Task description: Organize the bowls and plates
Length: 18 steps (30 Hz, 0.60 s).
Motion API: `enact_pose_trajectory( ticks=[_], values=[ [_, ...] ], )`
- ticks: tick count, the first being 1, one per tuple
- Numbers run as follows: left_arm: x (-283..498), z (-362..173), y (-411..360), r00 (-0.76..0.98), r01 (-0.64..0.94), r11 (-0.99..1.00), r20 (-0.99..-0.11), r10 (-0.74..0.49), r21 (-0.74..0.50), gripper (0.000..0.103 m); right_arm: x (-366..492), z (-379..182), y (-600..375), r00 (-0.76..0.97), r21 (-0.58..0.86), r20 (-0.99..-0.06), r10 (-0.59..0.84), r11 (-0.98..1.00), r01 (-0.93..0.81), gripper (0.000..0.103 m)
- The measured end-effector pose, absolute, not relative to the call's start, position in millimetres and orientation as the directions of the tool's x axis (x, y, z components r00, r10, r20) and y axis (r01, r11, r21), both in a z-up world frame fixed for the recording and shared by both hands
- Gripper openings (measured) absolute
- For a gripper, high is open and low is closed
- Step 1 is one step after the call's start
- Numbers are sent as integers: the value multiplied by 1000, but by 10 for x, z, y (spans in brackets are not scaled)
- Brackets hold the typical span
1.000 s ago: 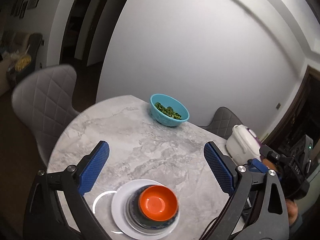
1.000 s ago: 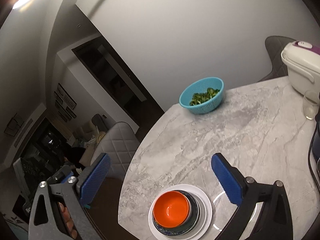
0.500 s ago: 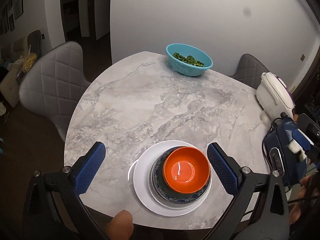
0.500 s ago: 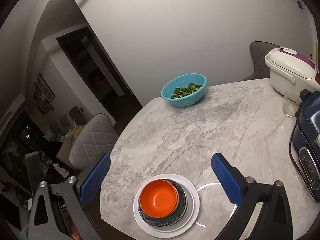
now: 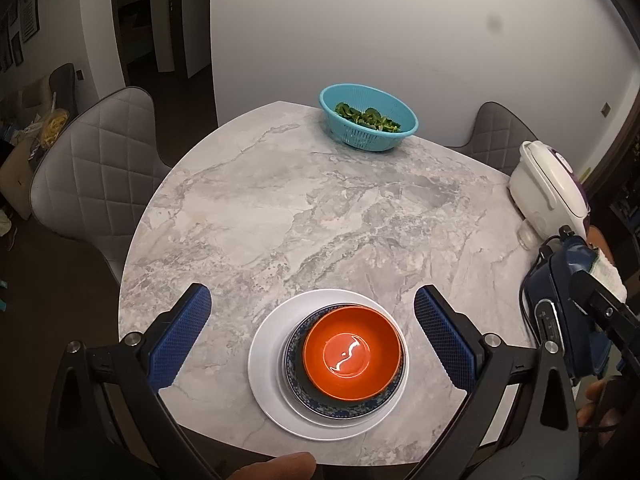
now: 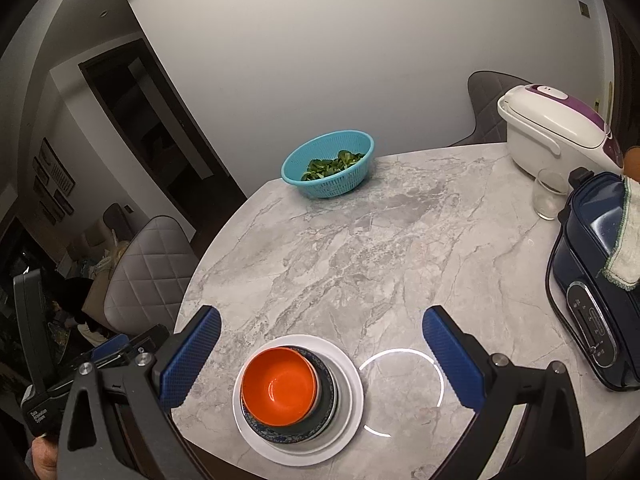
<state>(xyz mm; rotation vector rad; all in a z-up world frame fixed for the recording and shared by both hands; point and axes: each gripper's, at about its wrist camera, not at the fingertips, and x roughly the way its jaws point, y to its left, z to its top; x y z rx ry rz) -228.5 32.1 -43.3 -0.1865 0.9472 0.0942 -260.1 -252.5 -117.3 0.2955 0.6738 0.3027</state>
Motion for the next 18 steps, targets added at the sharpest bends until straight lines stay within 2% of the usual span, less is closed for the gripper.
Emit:
enact_pose_trajectory(
  ticks=[8,18],
  values=[
    [-2266,-419,250,560,-205,978,-823,91,-31,103,-2523,-1229,-2447,729,279,-615,300,948,-155,103],
    [-2240,-447,194,543,-186,982,-837,69,-40,103,-2481,-1250,-2305,727,192,-643,242,970,-153,103]
  ],
)
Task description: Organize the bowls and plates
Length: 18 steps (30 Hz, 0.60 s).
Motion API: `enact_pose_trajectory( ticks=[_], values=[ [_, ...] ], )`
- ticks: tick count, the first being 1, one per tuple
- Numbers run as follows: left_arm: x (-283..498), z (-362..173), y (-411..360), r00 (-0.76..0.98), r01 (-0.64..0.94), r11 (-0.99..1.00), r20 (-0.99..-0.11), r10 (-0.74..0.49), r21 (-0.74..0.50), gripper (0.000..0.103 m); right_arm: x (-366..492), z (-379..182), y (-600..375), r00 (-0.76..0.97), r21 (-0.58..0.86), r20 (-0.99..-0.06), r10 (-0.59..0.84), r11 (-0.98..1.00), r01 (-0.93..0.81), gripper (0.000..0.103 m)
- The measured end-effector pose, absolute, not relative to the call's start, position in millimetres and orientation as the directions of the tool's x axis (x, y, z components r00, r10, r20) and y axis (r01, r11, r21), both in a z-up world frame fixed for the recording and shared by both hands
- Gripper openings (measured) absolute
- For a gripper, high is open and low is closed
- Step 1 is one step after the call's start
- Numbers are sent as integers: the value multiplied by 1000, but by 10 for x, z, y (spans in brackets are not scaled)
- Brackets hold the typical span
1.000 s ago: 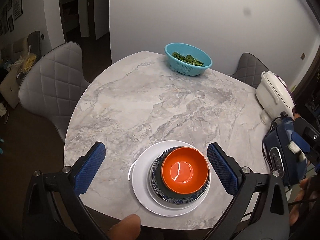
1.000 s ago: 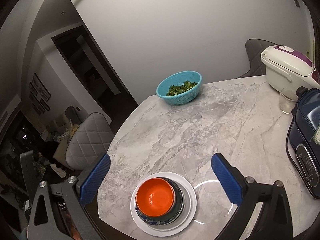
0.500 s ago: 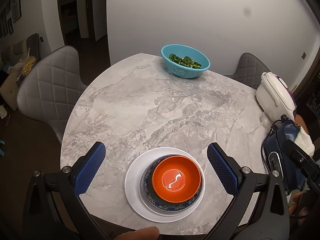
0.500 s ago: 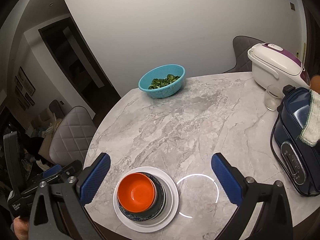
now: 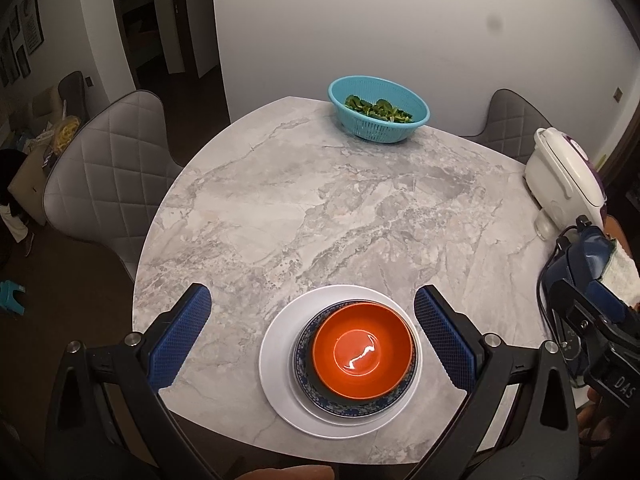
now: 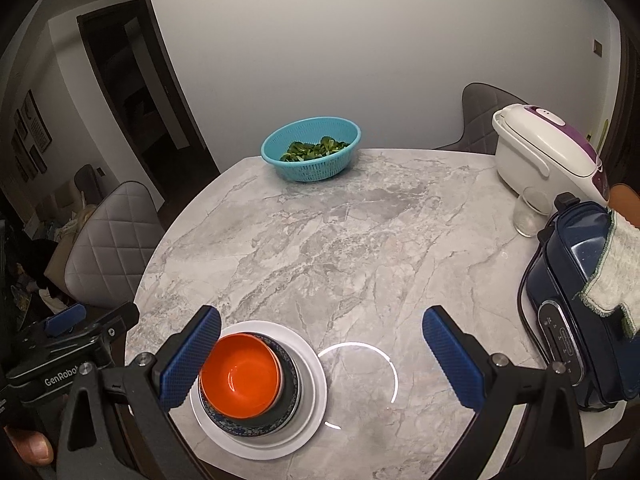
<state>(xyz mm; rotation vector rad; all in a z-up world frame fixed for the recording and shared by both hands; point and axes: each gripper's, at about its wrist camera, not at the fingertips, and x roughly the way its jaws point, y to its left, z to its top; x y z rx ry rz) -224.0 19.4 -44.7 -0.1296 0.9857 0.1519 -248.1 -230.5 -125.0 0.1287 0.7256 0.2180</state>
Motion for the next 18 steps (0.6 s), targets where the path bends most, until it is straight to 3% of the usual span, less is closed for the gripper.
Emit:
enact_pose_trajectory(
  ticks=[18],
  values=[
    [-2173,-559,146,501,-182,983,-859,108,17,103,-2394,-1329,-2202,704,154,-677,217,976,-153,103]
  ],
)
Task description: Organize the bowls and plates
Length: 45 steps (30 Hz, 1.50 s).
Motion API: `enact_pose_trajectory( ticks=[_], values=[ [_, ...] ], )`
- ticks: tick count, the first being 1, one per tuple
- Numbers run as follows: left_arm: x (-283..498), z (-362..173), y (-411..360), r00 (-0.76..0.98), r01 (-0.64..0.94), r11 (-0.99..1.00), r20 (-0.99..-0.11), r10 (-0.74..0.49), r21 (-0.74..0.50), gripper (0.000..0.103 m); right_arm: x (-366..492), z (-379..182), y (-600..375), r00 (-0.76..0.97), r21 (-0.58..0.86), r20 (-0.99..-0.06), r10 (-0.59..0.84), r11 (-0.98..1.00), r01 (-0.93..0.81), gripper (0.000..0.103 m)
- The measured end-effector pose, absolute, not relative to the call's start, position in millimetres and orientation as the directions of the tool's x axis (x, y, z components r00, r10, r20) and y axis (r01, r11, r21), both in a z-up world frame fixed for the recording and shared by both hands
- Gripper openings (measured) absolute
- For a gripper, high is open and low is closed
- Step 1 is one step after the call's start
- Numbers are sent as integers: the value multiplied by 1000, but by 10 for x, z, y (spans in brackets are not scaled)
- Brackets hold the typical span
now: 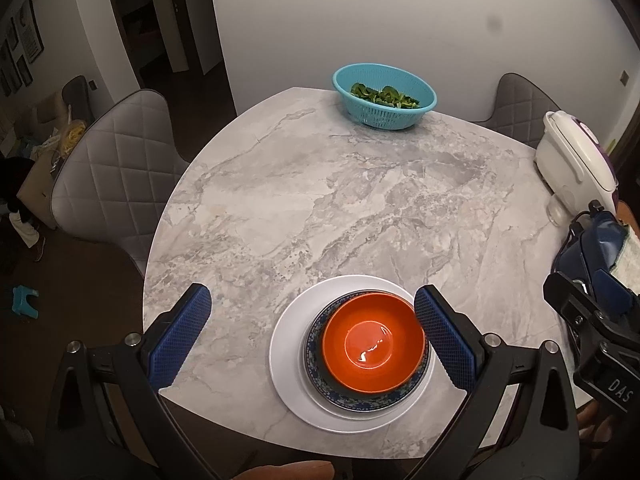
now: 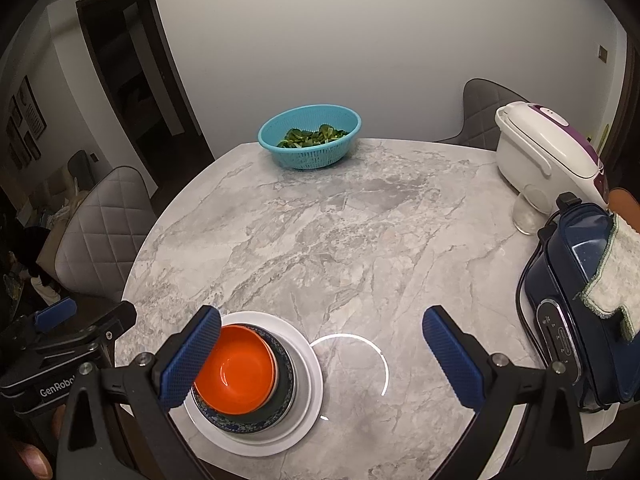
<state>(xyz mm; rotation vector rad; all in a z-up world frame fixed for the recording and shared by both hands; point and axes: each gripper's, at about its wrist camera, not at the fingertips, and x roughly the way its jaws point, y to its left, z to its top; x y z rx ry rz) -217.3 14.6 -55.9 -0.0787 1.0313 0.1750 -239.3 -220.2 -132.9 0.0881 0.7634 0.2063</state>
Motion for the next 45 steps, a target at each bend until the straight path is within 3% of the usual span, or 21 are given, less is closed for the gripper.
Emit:
enact_pose_trajectory(
  ticks=[14,45],
  values=[
    [-2093,-617,101,443,-187,973,-873,205,134,103,-2380,-1379,-2172,692,157,-686,226,974,-162,103],
    [-2174,-517,127,475,-197,978,-867,152,64,103,-2397,-1391,-2128,685,137,-691,229,973,-187,103]
  ],
)
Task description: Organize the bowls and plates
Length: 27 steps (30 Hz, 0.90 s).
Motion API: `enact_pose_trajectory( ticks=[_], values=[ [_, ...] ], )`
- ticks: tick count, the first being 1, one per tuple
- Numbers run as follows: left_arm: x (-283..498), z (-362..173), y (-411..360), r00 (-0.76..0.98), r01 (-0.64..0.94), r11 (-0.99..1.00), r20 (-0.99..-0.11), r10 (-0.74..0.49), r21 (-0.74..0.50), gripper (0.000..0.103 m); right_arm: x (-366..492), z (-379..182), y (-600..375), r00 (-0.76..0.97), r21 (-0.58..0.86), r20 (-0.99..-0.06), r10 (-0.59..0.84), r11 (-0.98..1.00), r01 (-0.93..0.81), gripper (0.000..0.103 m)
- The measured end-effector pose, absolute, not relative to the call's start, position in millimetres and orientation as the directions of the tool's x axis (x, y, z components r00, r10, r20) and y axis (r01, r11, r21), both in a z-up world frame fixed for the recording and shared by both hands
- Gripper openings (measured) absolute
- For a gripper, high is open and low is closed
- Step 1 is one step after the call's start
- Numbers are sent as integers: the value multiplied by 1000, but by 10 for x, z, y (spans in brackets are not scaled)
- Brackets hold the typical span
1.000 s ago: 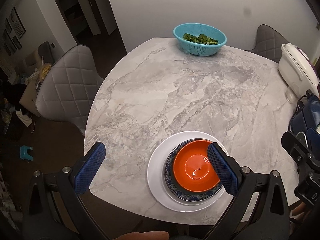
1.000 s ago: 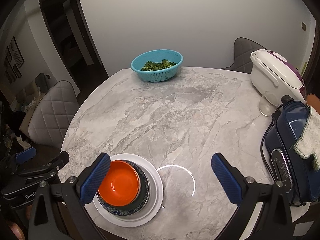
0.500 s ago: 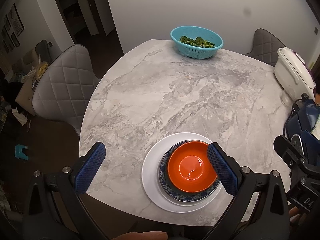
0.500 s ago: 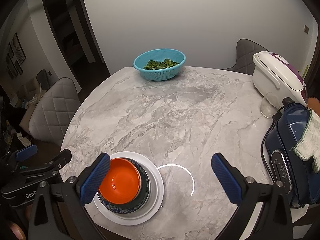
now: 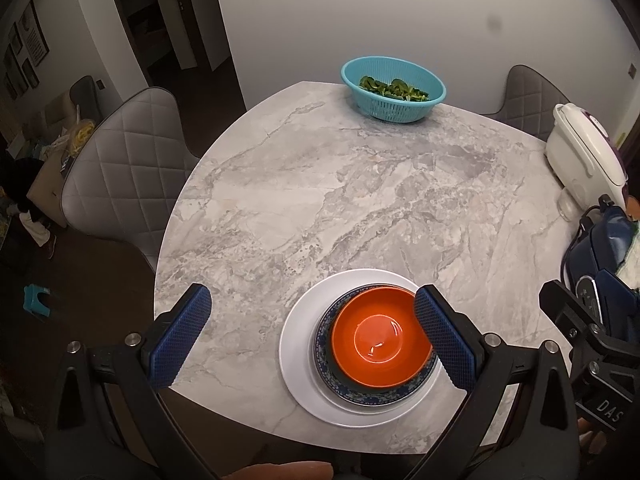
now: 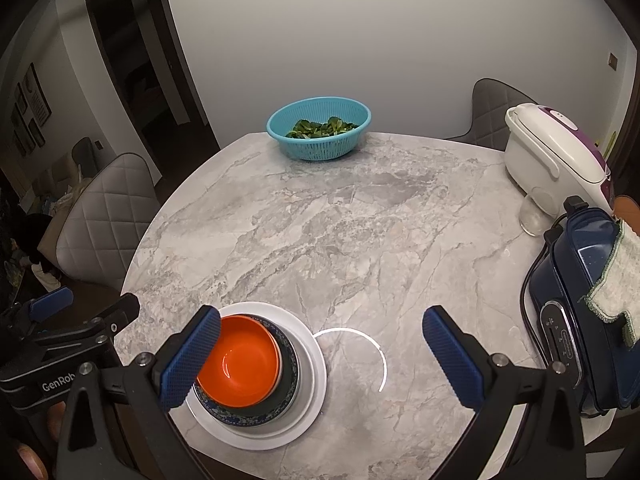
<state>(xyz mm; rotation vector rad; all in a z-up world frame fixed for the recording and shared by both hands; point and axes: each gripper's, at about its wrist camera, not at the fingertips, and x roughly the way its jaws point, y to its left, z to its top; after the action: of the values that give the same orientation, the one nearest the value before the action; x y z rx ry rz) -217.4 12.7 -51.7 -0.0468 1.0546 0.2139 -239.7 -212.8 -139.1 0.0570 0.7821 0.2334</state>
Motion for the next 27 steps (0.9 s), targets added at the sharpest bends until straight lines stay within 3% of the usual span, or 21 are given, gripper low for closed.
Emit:
enact_pose_trajectory(
  ticks=[27],
  values=[
    [-2163,-526,128,475,-200,978,-868,144,53,103,-2396,-1397,-2110,684,136,-693,229,973,-188,103]
  ],
)
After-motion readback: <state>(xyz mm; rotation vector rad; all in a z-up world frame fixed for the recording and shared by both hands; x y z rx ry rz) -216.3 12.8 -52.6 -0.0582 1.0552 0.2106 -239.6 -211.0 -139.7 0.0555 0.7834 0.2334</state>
